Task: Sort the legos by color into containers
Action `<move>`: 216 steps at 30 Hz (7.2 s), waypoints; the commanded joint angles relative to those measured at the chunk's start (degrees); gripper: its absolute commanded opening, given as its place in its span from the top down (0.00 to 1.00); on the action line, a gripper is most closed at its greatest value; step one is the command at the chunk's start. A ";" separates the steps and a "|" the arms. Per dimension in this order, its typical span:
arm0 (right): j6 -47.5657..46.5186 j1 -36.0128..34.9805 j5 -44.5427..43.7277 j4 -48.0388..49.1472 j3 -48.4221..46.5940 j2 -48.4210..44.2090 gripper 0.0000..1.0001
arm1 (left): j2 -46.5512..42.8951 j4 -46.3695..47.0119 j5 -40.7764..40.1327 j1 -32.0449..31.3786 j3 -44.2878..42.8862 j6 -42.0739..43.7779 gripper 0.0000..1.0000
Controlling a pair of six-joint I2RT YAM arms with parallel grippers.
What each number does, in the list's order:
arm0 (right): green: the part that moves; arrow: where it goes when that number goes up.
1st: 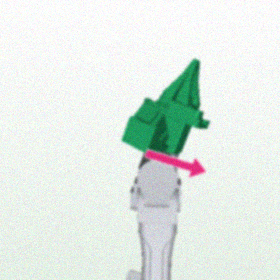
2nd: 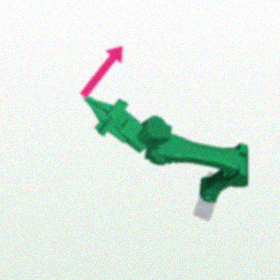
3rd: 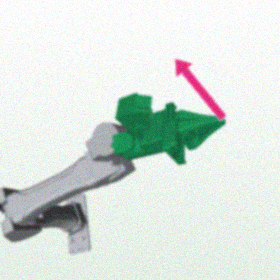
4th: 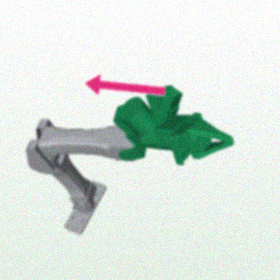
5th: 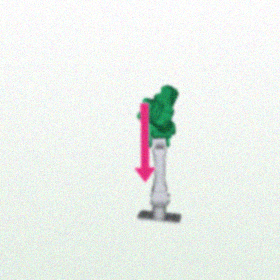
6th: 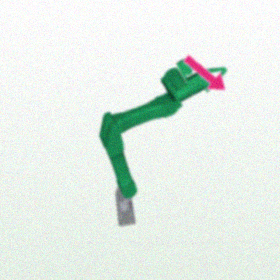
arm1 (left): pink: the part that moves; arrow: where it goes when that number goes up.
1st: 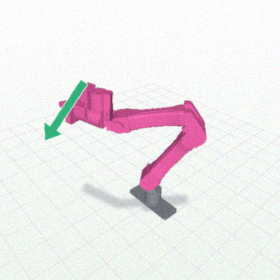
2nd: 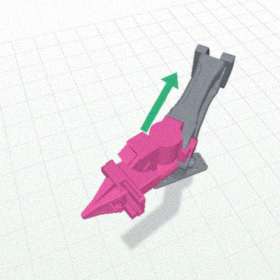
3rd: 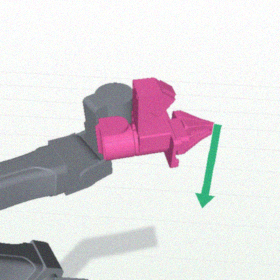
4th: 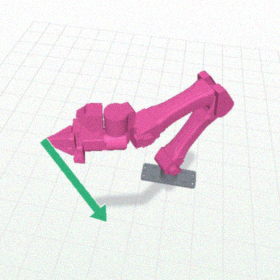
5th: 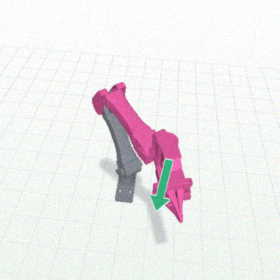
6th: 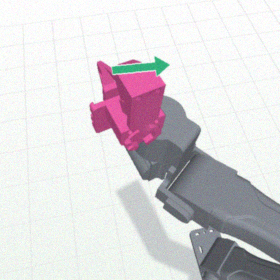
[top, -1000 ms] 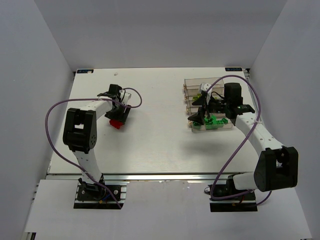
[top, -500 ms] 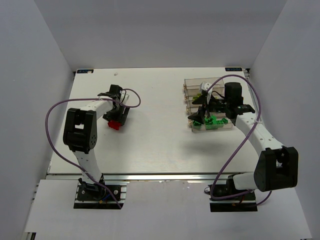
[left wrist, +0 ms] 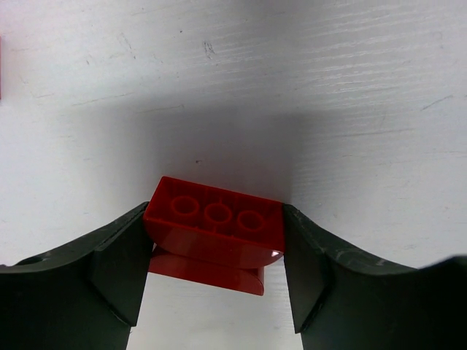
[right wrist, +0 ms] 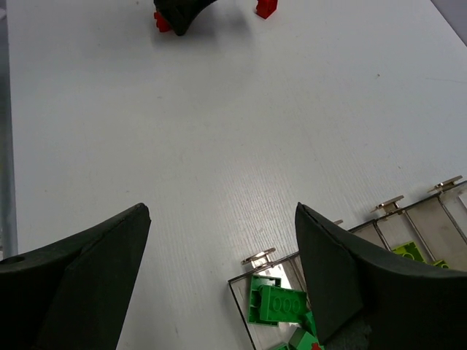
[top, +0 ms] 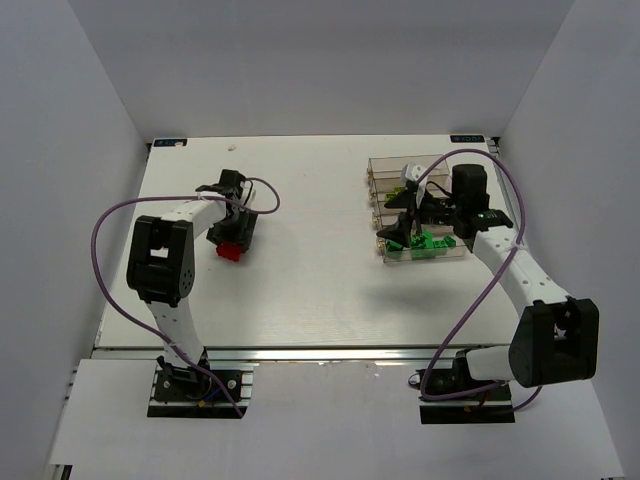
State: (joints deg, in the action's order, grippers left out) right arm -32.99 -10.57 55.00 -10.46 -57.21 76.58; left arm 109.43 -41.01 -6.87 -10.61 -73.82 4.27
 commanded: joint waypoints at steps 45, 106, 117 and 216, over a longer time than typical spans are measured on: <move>55.15 -27.23 -47.62 14.94 -11.17 10.87 0.39 | -24.00 49.80 16.37 -19.89 16.52 -82.06 1.00; 29.66 5.82 -47.80 14.59 -42.55 46.21 0.89 | -11.17 51.57 26.74 -19.97 2.46 -69.32 1.00; 28.25 6.52 -47.44 14.41 -38.94 46.65 0.42 | -1.77 45.68 28.14 -19.97 -10.45 -63.35 1.00; 33.87 20.50 -5.35 21.09 -2.38 12.37 0.49 | 40.87 38.99 -4.73 -28.50 -65.66 -47.43 0.17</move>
State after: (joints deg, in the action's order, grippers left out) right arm 1.13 9.69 48.23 9.61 -59.13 91.31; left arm 155.37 -2.17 -11.77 -38.65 -138.04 -43.75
